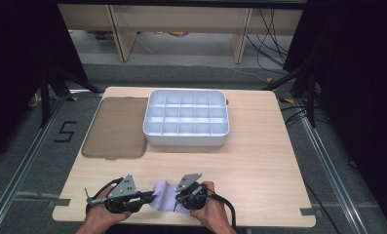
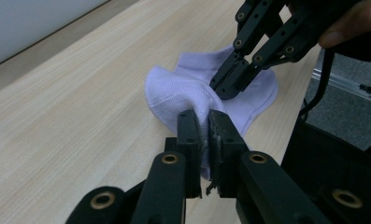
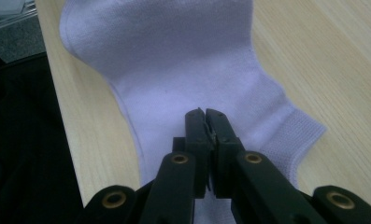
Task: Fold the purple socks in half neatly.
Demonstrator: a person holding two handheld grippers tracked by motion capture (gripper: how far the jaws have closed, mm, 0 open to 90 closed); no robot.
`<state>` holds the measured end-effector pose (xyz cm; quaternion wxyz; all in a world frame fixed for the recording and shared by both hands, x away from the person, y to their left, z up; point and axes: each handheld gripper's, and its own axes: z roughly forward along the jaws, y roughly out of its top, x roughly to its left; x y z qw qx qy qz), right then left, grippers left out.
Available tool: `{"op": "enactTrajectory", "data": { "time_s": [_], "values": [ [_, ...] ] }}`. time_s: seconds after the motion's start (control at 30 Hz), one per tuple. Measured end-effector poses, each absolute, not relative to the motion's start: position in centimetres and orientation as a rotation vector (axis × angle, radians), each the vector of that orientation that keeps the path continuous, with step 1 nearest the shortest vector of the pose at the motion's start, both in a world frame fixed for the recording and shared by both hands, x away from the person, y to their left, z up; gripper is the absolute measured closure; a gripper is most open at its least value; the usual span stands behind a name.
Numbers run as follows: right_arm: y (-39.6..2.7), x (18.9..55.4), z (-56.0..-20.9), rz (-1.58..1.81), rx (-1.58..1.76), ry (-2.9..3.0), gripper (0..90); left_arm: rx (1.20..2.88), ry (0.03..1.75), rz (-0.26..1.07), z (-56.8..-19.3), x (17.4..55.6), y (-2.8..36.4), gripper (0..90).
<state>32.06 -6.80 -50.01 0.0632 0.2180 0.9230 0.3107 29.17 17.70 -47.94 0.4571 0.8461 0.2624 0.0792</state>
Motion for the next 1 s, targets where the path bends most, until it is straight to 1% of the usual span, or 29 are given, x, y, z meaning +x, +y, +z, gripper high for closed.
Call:
{"op": "enactTrajectory", "data": {
  "time_s": [0.13, 0.17, 0.27, 0.37, 0.4, 0.43, 0.47, 0.6, 0.63, 0.7, 0.77, 0.8, 0.93, 1.0],
  "values": [
    [-6.8, 32.1, -49.6, 0.955, 0.669, 2.779, 88.5, 2.087, 0.645, 0.212, -47.8, 29.3, 17.7, 83.4],
    [-6.9, 32.6, -49.0, 0.968, 0.676, 2.749, 89.3, 2.087, 0.645, 0.212, -47.8, 29.3, 17.7, 83.4],
    [-6.8, 33.2, -48.8, 0.964, 0.681, 2.746, 89.8, 2.092, 0.643, 0.214, -47.8, 29.2, 17.5, 83.4],
    [-6.0, 34.1, -49.2, 0.952, 0.675, 2.762, 90.0, 2.095, 0.629, 0.225, -47.8, 29.3, 17.4, 83.4],
    [-5.5, 34.3, -49.5, 0.948, 0.664, 2.773, 90.0, 2.119, 0.613, 0.225, -47.7, 29.4, 17.5, 83.4],
    [-5.1, 34.5, -49.7, 0.933, 0.64, 2.788, 90.0, 2.094, 0.637, 0.223, -47.7, 29.3, 17.5, 83.4],
    [-4.6, 34.5, -49.9, 0.92, 0.646, 2.8, 90.0, 2.105, 0.622, 0.219, -47.6, 29.4, 17.6, 83.4],
    [-3.0, 34.7, -50.2, 0.971, 0.653, 2.818, 90.0, 2.07, 0.658, 0.205, -47.3, 29.5, 18.0, 83.4],
    [-2.7, 34.9, -50.3, 0.989, 0.622, 2.827, 90.0, 2.094, 0.63, 0.219, -47.2, 29.7, 18.3, 83.4],
    [-2.5, 34.8, -50.2, 1.001, 0.656, 2.83, 90.0, 2.087, 0.633, 0.212, -47.2, 29.8, 18.5, 83.4],
    [-3.1, 34.9, -49.7, 1.011, 0.656, 2.815, 90.0, 2.087, 0.652, 0.201, -47.2, 29.7, 18.5, 83.4],
    [-3.5, 34.9, -49.4, 1.022, 0.663, 2.798, 90.0, 2.103, 0.63, 0.207, -47.2, 29.7, 18.6, 83.4],
    [-6.4, 34.6, -48.1, 1.005, 0.705, 2.754, 90.0, 2.091, 0.639, 0.188, -47.2, 29.7, 18.3, 83.3],
    [-7.6, 34.2, -48.2, 0.985, 0.728, 2.747, 90.0, 2.102, 0.637, 0.171, -47.2, 29.8, 18.1, 83.3]
  ]
}}
